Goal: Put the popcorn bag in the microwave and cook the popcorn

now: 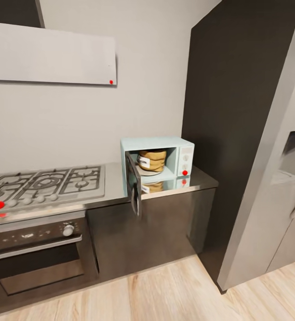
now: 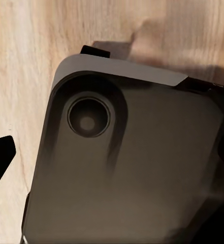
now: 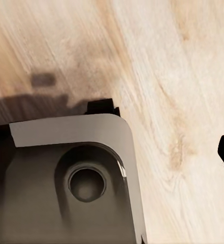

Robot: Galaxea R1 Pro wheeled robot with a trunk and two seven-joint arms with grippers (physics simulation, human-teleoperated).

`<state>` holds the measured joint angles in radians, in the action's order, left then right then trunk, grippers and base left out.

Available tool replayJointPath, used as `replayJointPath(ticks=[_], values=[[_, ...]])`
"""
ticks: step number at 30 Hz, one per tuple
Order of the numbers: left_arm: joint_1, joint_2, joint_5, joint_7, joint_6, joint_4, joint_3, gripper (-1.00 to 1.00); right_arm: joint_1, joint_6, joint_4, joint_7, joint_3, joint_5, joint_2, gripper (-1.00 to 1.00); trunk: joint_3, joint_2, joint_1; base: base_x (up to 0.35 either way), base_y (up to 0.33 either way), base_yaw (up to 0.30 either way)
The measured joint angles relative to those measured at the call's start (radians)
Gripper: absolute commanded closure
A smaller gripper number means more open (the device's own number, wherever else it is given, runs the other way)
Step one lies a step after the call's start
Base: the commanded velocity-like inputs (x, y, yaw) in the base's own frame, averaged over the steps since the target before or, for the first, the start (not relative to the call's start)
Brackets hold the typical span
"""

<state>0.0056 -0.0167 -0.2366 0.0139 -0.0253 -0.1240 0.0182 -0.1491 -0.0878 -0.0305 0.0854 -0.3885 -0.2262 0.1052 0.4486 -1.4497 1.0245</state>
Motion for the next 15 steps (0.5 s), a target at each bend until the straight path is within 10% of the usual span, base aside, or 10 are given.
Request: replayJointPath(ticks=[15], values=[[0.000, 0.000, 0.000, 0.000, -0.007, -0.001, 0.000, -1.00, 0.000, 0.000, 0.000, 0.000, 0.001, 0.000, 0.000, -1.00, 0.000, 0.000, 0.001, 0.221, 0.000, 0.000]])
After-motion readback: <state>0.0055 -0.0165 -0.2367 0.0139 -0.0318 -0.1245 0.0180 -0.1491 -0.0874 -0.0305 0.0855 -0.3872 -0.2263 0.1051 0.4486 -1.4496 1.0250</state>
